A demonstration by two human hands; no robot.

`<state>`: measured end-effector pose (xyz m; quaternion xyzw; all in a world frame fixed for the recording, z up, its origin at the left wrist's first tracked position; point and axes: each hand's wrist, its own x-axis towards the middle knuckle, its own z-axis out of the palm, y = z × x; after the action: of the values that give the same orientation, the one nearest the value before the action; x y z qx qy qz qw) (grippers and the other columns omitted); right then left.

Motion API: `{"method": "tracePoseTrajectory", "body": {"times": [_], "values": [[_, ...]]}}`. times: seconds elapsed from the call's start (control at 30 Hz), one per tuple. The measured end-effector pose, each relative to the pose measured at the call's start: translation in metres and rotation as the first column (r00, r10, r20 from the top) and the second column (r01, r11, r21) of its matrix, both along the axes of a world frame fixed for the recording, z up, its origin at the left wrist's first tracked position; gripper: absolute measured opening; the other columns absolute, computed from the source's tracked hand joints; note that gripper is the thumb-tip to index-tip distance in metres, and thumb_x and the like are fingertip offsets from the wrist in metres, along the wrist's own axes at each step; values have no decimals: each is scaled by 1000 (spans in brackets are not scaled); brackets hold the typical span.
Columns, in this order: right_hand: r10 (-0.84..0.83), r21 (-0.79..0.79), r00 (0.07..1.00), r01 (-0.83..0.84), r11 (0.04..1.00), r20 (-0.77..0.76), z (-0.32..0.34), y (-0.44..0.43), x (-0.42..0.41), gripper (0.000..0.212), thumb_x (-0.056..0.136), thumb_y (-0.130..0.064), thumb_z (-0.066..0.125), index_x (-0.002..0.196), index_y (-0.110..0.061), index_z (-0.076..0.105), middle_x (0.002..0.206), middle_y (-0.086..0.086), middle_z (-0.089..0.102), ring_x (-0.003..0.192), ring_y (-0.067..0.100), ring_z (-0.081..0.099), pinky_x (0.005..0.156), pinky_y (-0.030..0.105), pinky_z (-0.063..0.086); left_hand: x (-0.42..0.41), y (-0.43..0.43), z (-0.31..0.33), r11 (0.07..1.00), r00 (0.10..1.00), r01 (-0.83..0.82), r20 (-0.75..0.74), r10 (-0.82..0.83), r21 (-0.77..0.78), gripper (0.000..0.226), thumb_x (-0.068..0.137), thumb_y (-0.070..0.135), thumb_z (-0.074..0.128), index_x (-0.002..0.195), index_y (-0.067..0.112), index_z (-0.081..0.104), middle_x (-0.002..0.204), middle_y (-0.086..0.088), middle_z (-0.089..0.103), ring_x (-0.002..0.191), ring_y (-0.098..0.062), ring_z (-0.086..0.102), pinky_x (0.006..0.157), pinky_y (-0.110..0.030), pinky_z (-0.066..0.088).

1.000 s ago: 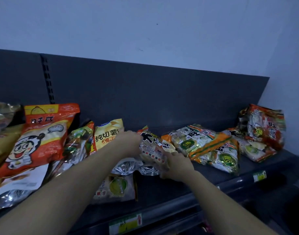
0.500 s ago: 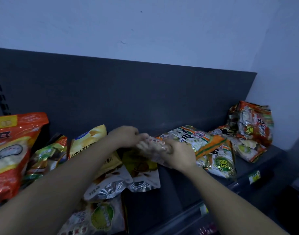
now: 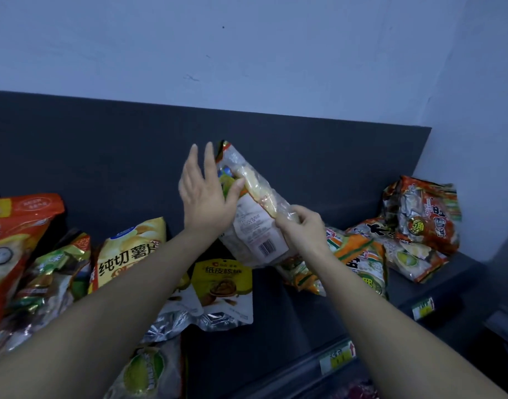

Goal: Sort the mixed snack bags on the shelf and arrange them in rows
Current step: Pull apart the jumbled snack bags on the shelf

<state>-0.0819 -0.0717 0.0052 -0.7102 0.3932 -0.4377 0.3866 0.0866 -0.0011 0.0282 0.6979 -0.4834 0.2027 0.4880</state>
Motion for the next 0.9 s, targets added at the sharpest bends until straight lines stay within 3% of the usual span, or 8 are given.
{"method": "tracePoseTrajectory", "body": {"times": [0.23,0.33,0.4,0.5,0.6,0.7,0.77,0.9], "values": [[-150,-381,983,100,919,-104,6,1,-27,30,80,-26,56,108,-32,66,79,-8,67,71,15,61,61,30,48,-43,-27,9,940,697,339,-665,-268,-24,112,50,94,55,141,32,35,137,1,48,123,-19,53,98,-46,48],[-205,-582,964,72,810,-166,-2,-8,-43,40,83,-31,55,121,-32,64,101,-10,70,86,14,64,64,28,46,-68,-40,13,893,341,405,-874,-345,-195,79,69,61,75,131,19,46,107,-5,70,89,-23,72,65,-41,59],[-145,-574,958,-25,818,-247,-5,-17,-58,49,84,-49,52,128,-32,61,116,-8,68,102,14,63,76,31,50,-82,-46,18,892,238,360,-898,-369,-272,45,83,23,69,121,7,52,79,-10,70,63,-22,70,49,-36,57],[49,-356,983,-110,928,-175,-2,-25,-88,51,86,-60,50,119,-25,66,111,-7,69,104,13,62,89,37,51,-95,-54,17,911,219,295,-907,-359,-289,34,82,9,63,115,6,54,89,-14,67,73,-28,68,55,-41,59],[-25,-28,1000,25,999,-3,-5,-51,-111,43,84,-57,62,105,-20,65,107,1,64,103,20,60,92,44,51,-110,-60,13,862,81,321,-896,-437,-391,20,85,9,58,106,9,56,97,-13,65,88,-34,67,67,-48,60],[-18,512,986,-70,856,164,-10,-75,-125,105,52,-68,83,135,-15,47,135,2,54,121,28,54,104,50,44,-132,-65,13,815,8,375,-877,-480,-443,18,86,7,56,104,9,52,90,-12,67,87,-38,66,76,-50,58],[8,647,936,-248,721,351,-14,-91,-132,122,29,-58,95,134,-9,53,127,6,64,113,29,63,101,50,48,-143,-74,13,797,-17,397,-872,-489,-455,13,89,6,53,101,9,49,75,-7,69,71,-31,66,76,-49,58],[-175,674,848,-253,694,500,-6,-113,-146,62,65,-18,88,117,0,61,106,16,72,90,31,72,83,48,58,-149,-100,4,804,61,527,-932,-357,-274,31,94,25,58,118,6,55,87,-11,73,72,-25,73,61,-38,61]]}}
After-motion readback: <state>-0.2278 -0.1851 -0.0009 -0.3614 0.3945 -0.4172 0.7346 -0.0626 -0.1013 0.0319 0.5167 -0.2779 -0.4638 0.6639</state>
